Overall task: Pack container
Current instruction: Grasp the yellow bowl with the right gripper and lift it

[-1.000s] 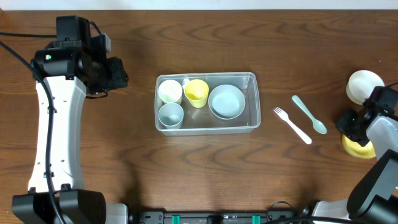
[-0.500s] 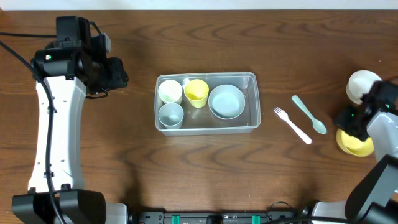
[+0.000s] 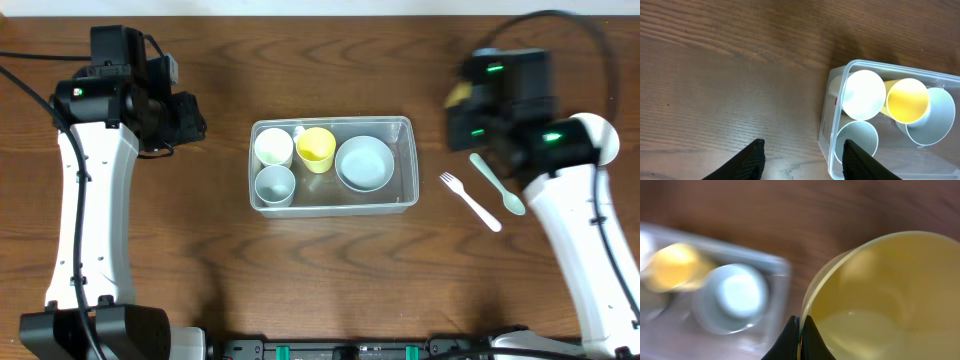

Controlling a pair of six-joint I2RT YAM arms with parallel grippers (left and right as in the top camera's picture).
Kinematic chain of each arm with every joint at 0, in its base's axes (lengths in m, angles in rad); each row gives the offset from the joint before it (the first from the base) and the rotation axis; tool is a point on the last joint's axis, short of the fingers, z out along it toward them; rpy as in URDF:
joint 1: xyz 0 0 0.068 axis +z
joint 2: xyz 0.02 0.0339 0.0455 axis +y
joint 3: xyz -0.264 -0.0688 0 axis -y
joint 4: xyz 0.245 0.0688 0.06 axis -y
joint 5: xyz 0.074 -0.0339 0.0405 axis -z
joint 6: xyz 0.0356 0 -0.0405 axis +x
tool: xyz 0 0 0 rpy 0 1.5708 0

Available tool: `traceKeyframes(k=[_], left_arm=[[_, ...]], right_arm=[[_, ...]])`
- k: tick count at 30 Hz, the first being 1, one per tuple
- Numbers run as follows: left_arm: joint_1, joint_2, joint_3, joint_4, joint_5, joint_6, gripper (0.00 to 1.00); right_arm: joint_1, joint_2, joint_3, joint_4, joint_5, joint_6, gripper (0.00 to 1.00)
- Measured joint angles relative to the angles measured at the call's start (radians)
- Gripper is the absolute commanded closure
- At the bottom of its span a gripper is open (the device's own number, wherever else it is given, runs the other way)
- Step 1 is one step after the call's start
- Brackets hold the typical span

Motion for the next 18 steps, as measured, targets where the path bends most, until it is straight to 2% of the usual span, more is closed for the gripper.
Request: traceKeyframes(k=[4,8,18], left_arm=[[0.0,0.0,0.0,-0.002,0.0,0.0,0.49],[0.0,0.0,0.0,-0.002,0.0,0.0,0.49],[0.0,0.0,0.0,-0.004,0.0,0.0,0.49]], right_arm=[[0.184,0.019,0.0,0.007,-0.003,-0.093,0.99],[0.299,0.072,0.0,0.027,0.01,-0.143,0.99],[0.366,0.285,0.0,0.04,0.026,-0.176,0.99]])
